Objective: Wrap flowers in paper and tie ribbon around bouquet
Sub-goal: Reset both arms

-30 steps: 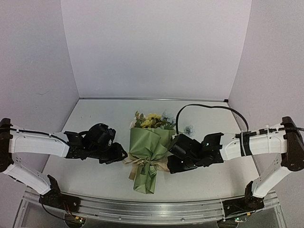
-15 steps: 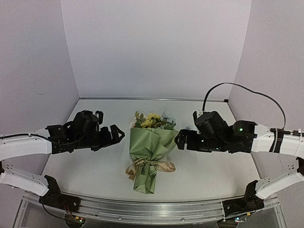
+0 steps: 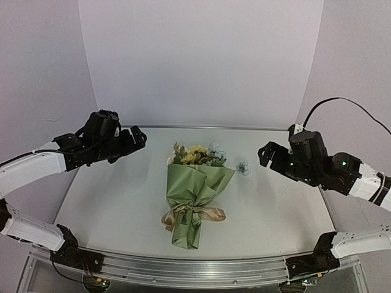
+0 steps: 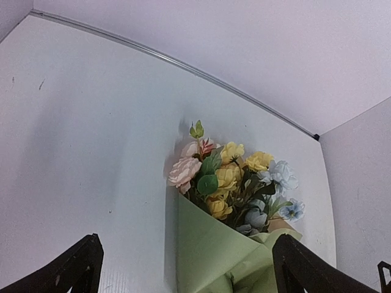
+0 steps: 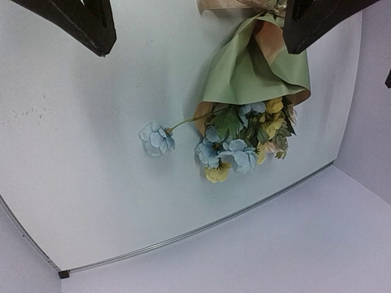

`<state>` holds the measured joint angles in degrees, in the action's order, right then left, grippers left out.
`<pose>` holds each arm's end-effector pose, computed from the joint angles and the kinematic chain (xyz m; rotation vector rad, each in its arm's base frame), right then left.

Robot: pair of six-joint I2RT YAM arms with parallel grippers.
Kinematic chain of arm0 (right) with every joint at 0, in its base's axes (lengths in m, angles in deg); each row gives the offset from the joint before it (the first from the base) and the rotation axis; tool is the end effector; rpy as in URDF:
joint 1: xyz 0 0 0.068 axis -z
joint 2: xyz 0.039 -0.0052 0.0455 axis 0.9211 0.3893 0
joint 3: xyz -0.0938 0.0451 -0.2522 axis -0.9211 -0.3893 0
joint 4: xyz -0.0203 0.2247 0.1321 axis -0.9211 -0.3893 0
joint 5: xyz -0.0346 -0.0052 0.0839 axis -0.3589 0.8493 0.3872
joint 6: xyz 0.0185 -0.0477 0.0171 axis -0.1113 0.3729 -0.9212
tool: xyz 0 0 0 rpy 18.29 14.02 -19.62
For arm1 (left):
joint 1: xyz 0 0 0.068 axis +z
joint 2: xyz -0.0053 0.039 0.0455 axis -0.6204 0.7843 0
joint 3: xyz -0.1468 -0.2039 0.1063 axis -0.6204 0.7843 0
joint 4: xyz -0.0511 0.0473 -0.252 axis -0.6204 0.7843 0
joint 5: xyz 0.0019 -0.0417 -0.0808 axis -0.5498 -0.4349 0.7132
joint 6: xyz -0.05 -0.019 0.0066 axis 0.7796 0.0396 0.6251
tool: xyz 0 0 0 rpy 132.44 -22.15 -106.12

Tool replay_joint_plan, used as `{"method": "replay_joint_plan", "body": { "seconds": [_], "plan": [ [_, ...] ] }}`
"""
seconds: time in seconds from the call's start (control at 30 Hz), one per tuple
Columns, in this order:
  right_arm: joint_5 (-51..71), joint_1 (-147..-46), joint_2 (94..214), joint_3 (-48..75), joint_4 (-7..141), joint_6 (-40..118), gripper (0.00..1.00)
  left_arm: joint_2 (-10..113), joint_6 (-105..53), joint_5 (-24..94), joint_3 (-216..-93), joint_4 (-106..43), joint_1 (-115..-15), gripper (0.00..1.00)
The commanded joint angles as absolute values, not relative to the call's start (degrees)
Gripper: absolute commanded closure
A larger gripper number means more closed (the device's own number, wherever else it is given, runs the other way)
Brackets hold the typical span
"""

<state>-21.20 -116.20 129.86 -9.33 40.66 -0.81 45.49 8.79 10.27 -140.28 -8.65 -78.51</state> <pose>0.1525 0.1542 0.3201 0.1998 2.1103 0.5811 0.2130 -0.1665 0.3134 -0.2824 2.1418 -0.5835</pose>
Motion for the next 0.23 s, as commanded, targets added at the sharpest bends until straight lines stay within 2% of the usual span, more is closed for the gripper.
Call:
{"method": "replay_joint_plan", "body": {
  "seconds": [0.0,0.2],
  "plan": [
    [-23.11,-115.94,128.48,-9.88,39.76,0.9,0.02,45.83,7.08,7.61,-143.09,-6.8,-78.34,0.0],
    [-23.46,-115.9,127.7,-10.28,39.08,0.73,0.02,44.58,6.82,7.55,-142.22,-6.98,-78.34,0.0]
  ]
}}
